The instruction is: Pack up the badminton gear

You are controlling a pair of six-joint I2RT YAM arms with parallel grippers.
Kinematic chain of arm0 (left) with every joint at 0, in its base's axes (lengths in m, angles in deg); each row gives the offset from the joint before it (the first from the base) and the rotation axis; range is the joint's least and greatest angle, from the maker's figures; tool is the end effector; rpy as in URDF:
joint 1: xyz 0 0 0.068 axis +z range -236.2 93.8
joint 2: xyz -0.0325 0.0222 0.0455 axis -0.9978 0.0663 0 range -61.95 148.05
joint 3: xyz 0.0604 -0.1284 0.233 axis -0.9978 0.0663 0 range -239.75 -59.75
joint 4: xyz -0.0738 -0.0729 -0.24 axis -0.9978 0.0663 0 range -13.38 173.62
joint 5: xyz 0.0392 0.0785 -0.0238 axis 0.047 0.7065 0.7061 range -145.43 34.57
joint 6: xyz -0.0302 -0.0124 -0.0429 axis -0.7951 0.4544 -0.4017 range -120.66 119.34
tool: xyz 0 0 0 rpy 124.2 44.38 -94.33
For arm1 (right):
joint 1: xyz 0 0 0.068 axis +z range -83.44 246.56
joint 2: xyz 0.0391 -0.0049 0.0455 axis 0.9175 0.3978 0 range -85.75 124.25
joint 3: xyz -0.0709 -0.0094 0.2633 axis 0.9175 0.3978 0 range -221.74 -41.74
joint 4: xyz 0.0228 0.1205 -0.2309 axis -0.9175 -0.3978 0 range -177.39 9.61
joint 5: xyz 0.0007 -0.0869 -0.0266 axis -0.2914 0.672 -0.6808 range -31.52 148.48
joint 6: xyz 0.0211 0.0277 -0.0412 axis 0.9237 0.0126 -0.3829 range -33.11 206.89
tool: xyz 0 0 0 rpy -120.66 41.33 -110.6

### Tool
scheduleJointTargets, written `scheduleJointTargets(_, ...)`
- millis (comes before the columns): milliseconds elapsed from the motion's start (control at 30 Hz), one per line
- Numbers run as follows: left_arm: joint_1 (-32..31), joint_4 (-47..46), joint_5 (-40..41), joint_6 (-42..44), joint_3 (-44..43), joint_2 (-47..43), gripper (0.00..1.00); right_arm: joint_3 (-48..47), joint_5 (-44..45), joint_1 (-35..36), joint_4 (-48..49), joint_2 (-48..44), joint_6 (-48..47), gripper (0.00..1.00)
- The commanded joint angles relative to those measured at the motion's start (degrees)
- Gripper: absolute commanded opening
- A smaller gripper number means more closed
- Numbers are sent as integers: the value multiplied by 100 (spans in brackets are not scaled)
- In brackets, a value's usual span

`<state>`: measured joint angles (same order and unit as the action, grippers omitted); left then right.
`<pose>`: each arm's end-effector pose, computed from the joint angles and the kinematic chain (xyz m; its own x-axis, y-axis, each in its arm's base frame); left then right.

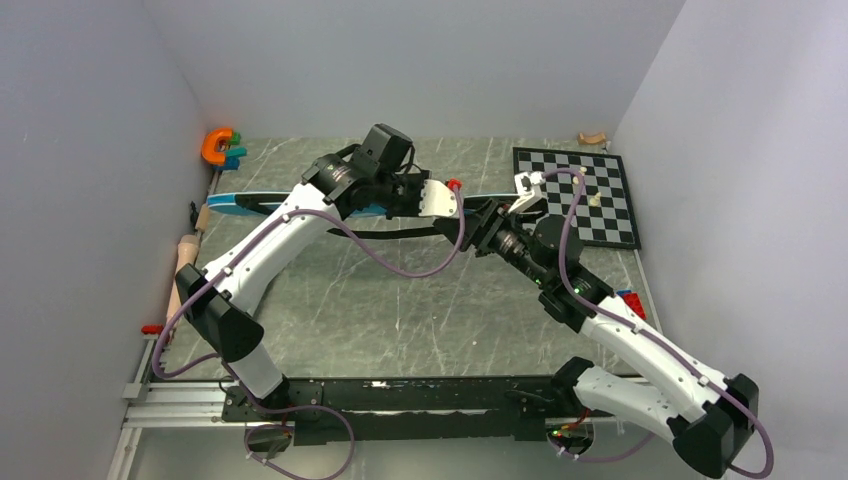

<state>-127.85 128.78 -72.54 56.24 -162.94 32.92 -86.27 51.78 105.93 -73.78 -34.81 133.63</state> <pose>0.2576 -0.2432 0.3966 0.3823 0.7315 -0.5646 0.8670 -0.0727 0.4929 0.1621 0.1385 0.3512 -0.5226 0.5067 -0.6857 -0.4956 0.4738 0.7279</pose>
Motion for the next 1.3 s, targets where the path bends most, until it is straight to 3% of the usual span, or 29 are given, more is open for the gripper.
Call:
scheduleJointTargets(0, -50, -282, -136, -33, -168, -296, 0, 74, 170, 0, 931, 235, 196, 59)
scheduleJointTargets(733, -169, -101, -413, -92, -227, -377, 0, 128, 807, -1, 999, 432, 63, 49)
scheduleJointTargets(900, -180, -99, -423, -96, -258, -374, 0, 107, 861, -6, 1062, 498, 81, 30)
scheduleJointTargets(1067, -179, -101, -356, -61, -239, -371, 0, 116, 959, -8, 1010, 423, 81, 0)
scheduleJointTargets(1267, -178, -145, -252, -21, -125, -374, 0, 218, 1187, 4, 719, -45, 53, 0)
